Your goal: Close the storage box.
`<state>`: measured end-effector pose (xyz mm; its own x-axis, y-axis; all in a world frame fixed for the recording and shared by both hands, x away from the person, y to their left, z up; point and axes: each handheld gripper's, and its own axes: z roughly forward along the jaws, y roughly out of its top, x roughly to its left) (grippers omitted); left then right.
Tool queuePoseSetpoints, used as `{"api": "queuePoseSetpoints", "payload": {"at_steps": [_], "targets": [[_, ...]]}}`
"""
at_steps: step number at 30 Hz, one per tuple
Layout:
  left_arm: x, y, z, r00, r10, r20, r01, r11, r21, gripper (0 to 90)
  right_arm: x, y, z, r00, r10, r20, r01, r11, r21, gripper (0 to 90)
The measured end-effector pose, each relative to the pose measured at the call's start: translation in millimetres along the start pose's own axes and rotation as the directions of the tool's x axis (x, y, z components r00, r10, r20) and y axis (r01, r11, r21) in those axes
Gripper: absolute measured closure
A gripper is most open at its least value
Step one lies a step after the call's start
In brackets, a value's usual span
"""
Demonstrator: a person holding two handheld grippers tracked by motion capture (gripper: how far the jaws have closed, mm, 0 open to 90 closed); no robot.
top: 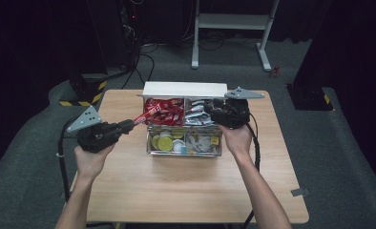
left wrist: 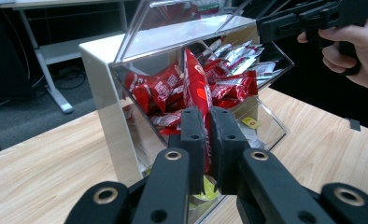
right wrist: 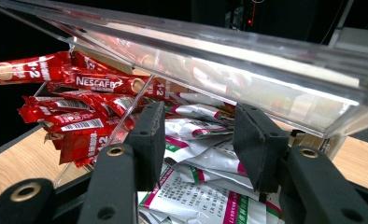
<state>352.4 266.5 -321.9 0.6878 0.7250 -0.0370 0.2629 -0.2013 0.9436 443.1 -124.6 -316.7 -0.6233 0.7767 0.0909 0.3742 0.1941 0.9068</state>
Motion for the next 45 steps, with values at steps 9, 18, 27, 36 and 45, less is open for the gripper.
{"api": "queuePoseSetpoints", "payload": {"at_steps": [9,18,27,36,45], "targets": [[7.1,-8.1,-16.0,0.9998,-0.021,-0.005,0.021,0.9993,-0.03,85.0,1.5,1.3,-0.7,1.0,-0.004,0.006,0.004,1.0,0.007,53.7],[15.6,-17.1,-30.5,0.9983,-0.055,-0.019,0.053,0.9965,-0.064,85.0,1.8,1.4,-0.9,1.0,-0.004,0.006,0.004,1.0,0.008,53.6],[20.7,-23.9,-40.1,0.9968,-0.068,-0.043,0.064,0.9953,-0.072,85.0,1.6,1.5,-1.2,1.0,-0.004,0.005,0.004,1.0,0.005,53.6],[28.7,-37.5,-42.4,0.9926,-0.099,-0.07,0.093,0.9919,-0.087,85.0,3.6,2.8,-1.9,0.9999,-0.008,0.014,0.008,1.0,0.013,53.4],[40.7,-54.7,-40.4,0.9854,-0.146,-0.088,0.139,0.9868,-0.084,85.1,5.5,4.4,-5.3,0.9996,-0.021,0.019,0.02,1.0,0.016,53.7]]}}
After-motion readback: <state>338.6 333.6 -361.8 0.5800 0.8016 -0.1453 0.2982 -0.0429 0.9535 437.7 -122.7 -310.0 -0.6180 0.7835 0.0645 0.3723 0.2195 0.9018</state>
